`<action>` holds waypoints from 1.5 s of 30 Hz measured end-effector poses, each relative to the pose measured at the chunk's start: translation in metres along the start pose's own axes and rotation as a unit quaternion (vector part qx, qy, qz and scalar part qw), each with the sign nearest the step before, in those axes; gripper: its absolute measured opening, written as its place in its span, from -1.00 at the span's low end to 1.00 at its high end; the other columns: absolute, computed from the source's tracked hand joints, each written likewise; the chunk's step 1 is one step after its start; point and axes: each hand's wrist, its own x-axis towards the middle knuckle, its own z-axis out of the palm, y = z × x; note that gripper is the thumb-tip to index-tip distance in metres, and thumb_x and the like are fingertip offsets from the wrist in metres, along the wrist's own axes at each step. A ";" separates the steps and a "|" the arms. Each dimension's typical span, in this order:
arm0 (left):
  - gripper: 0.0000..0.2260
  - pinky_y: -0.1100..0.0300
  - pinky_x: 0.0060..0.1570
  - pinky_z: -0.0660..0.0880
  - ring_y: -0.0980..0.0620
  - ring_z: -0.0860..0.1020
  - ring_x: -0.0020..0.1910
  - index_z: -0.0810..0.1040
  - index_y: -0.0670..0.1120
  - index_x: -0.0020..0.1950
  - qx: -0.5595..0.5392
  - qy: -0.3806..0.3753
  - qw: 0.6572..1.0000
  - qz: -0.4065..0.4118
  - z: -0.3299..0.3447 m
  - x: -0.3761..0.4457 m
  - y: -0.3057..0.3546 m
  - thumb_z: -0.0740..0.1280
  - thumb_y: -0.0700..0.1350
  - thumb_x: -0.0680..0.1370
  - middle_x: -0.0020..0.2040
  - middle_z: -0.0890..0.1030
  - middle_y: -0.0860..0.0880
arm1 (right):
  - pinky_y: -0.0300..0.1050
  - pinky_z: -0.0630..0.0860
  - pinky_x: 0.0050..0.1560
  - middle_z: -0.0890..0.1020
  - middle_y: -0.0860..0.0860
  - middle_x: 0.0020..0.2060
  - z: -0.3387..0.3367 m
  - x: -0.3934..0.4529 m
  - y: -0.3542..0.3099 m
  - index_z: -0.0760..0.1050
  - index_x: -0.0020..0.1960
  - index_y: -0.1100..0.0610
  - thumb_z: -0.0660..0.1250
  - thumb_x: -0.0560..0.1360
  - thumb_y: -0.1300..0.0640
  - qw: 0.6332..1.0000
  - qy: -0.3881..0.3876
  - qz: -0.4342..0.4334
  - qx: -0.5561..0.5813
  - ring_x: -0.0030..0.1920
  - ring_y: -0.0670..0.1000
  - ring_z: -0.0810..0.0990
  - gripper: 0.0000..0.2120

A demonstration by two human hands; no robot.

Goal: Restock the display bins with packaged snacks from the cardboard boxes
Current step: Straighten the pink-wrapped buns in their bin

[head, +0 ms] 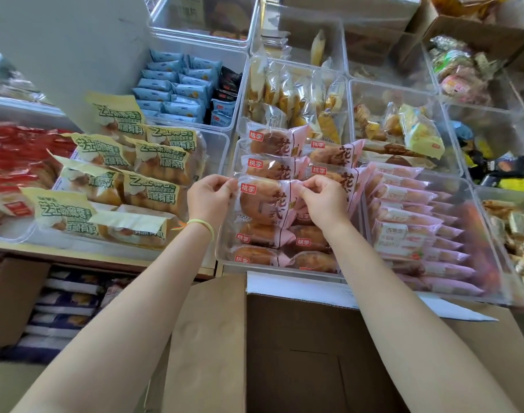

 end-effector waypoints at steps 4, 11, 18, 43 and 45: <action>-0.88 -0.03 -0.02 0.62 -0.04 0.65 -0.23 0.70 -0.08 -0.14 0.024 -0.004 1.000 -0.008 0.003 0.000 0.002 0.44 -0.06 0.54 -0.26 0.68 -0.02 | 0.00 0.66 -0.09 0.69 0.01 -0.31 0.004 0.003 0.001 0.60 -0.19 0.12 0.43 0.54 0.01 1.000 0.004 0.013 -0.013 -0.23 0.01 0.70 -0.78; -0.69 0.06 0.14 0.43 -0.09 0.50 0.12 0.56 -0.12 0.22 0.213 0.068 0.950 0.219 0.007 -0.003 0.016 0.37 -0.09 0.49 0.13 0.55 -0.13 | -0.26 0.47 -0.19 0.58 -0.01 0.03 -0.003 -0.002 -0.007 0.51 0.19 0.11 0.37 0.56 0.07 0.977 0.081 -0.126 -0.154 -0.10 -0.04 0.57 -0.76; -0.33 -0.25 0.48 0.07 -0.26 0.12 0.55 0.20 0.05 0.58 0.498 -0.121 0.754 0.410 0.068 -0.014 0.026 -0.03 0.35 0.55 0.57 0.22 -0.14 | 0.27 0.47 0.20 0.58 0.19 0.20 -0.014 0.022 0.024 0.55 0.25 0.19 0.20 0.54 0.23 0.885 0.205 -0.226 -0.352 0.21 0.25 0.53 -0.68; -0.45 -0.32 0.45 0.09 -0.31 0.16 0.52 0.18 0.16 0.53 0.562 -0.116 0.724 0.382 0.109 -0.038 0.046 0.23 0.16 0.55 0.56 0.18 -0.21 | 0.17 0.07 0.52 0.26 0.06 0.55 -0.086 0.064 0.032 0.19 0.58 -0.04 0.04 0.67 -0.09 0.936 0.036 -0.185 -0.297 0.55 0.12 0.19 -0.51; -0.65 -0.20 0.25 0.40 -0.28 0.46 0.30 0.50 0.01 0.30 0.498 -0.093 0.756 0.415 0.104 -0.056 0.056 0.22 0.04 0.53 0.34 0.49 -0.23 | 0.02 0.39 0.25 0.54 0.12 0.31 -0.103 0.042 0.031 0.44 0.41 0.09 0.13 0.65 0.04 0.953 0.038 -0.176 -0.242 0.32 0.14 0.47 -0.64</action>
